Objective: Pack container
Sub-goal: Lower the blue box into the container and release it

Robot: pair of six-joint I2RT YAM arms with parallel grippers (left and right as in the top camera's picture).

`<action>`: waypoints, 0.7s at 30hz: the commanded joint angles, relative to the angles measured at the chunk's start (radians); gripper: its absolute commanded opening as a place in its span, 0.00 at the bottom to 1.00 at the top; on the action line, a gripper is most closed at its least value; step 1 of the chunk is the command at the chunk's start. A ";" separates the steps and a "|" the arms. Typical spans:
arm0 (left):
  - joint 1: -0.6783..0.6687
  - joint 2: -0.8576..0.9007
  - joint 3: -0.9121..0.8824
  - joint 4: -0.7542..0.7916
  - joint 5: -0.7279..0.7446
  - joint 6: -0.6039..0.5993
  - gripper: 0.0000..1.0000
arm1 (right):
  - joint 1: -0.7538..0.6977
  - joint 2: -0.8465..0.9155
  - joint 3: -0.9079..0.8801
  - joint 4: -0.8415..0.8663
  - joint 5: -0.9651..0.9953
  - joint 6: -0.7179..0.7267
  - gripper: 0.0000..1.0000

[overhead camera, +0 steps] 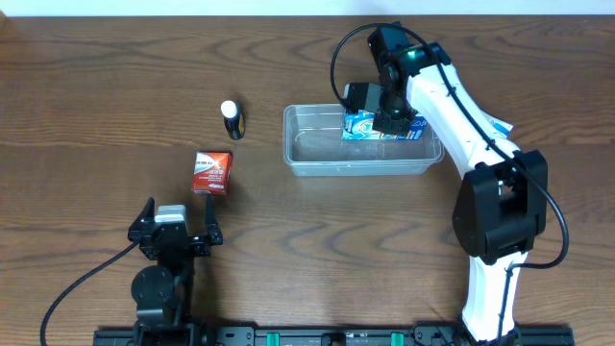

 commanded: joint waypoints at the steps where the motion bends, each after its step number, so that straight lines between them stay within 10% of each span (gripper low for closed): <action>1: -0.002 -0.006 -0.031 -0.014 0.006 0.010 0.98 | -0.002 -0.025 0.001 -0.010 0.016 0.037 0.52; 16: -0.002 -0.006 -0.031 -0.014 0.006 0.010 0.98 | 0.005 -0.119 -0.002 -0.126 -0.119 0.161 0.52; 21: -0.002 -0.006 -0.031 -0.014 0.006 0.010 0.98 | -0.007 -0.119 -0.002 -0.048 -0.097 0.227 0.38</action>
